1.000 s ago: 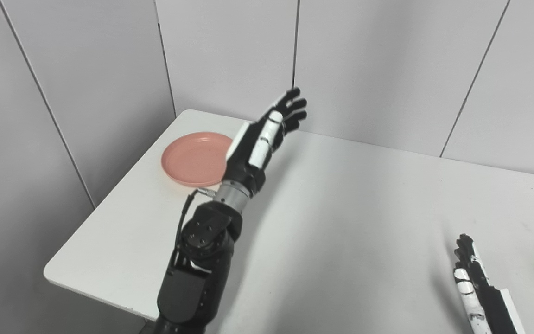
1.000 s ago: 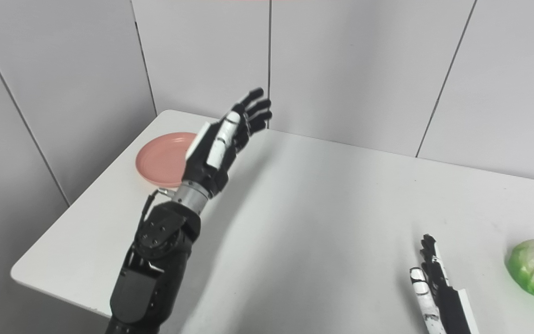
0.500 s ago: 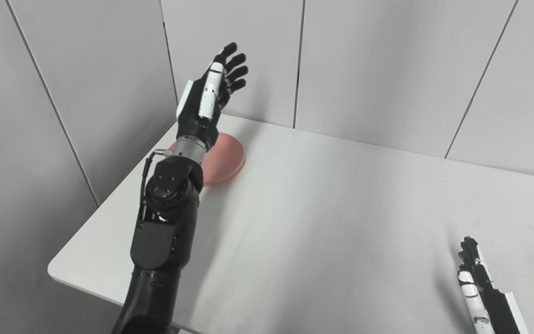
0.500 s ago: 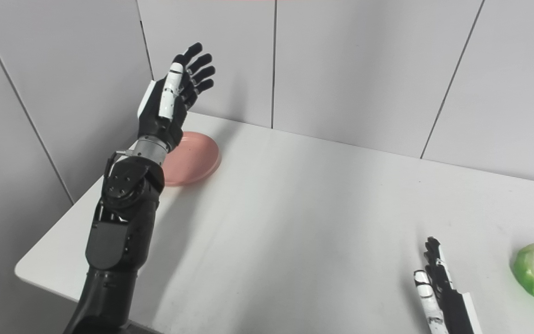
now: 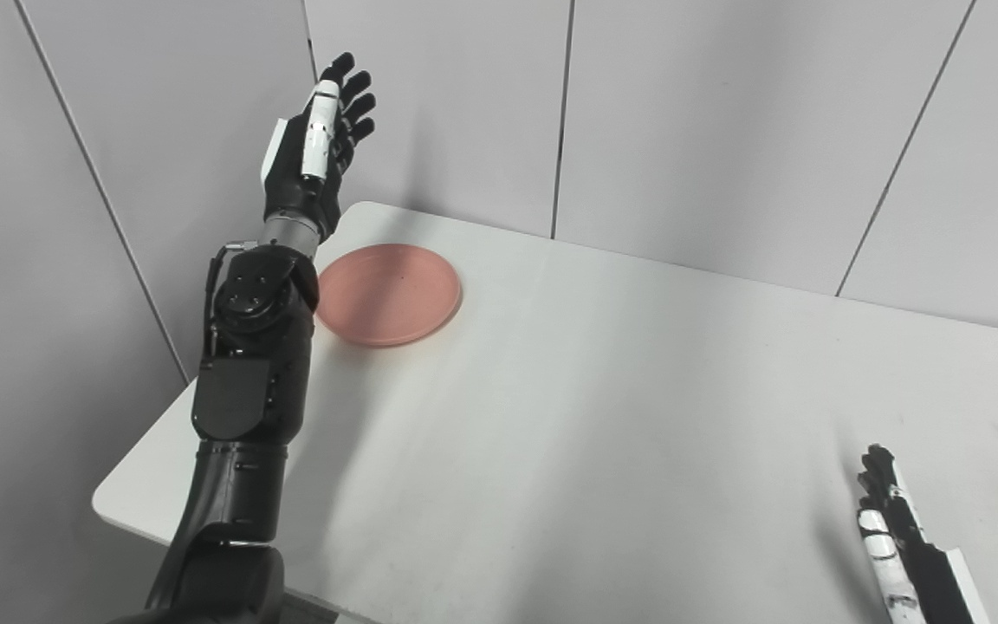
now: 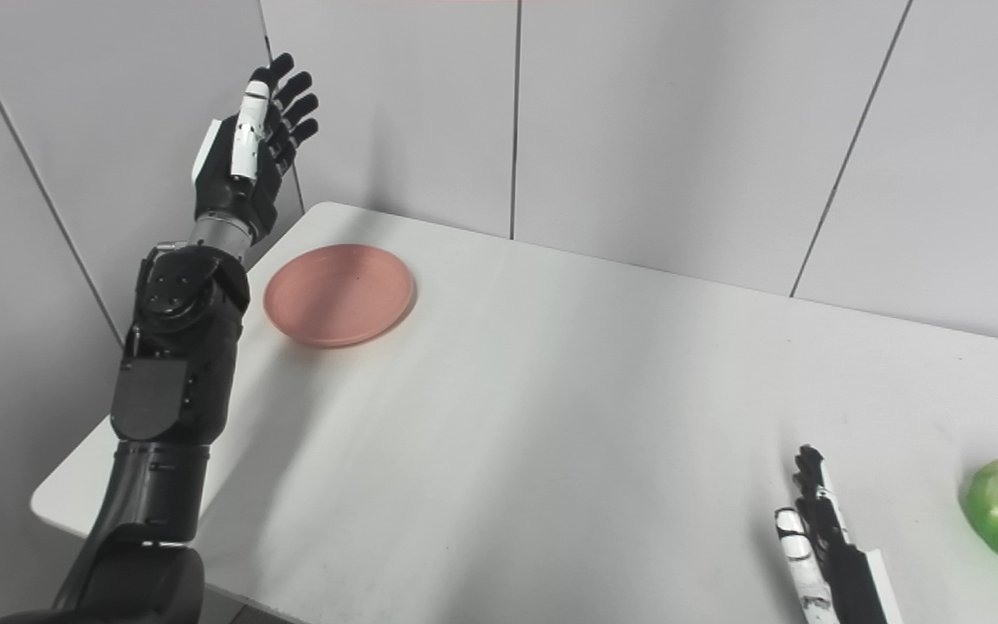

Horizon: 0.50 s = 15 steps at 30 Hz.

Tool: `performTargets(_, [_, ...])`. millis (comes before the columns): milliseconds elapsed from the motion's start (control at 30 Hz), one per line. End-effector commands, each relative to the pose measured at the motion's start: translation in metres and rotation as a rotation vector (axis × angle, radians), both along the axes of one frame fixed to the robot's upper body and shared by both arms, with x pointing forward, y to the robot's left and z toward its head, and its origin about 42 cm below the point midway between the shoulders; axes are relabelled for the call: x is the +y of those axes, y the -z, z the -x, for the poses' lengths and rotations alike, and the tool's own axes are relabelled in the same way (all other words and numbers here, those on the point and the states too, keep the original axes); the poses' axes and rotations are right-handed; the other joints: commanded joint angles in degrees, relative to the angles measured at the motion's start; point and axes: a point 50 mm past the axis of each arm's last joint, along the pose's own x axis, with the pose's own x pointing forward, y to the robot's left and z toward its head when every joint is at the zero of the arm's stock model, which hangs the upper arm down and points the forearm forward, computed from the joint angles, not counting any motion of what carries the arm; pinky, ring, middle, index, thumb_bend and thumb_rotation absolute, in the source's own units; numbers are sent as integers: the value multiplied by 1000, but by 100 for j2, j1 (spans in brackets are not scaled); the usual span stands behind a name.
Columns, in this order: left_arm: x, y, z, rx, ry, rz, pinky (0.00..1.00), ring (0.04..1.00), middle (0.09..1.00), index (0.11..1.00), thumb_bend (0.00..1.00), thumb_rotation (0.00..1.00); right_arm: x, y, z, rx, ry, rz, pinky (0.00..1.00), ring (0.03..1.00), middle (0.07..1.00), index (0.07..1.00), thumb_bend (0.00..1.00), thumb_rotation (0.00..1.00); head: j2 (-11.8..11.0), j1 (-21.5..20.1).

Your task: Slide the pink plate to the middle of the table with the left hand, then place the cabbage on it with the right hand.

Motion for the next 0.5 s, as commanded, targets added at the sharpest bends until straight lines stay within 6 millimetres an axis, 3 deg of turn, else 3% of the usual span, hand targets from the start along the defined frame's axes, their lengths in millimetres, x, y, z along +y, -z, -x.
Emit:
performTargets(0, [8,-28,-2,-83,-1,-21,945,952,947,939,457,1000,-2,-9,-2,-27,3,-7,1000,1000,1000,1000,120,1000,3,0])
performTargets(467, [52,1,-9,13,-83,75,950,951,936,931,442,1000,-1,-11,-1,-22,2,-13,1000,1000,1000,1000,97,1000,3,10])
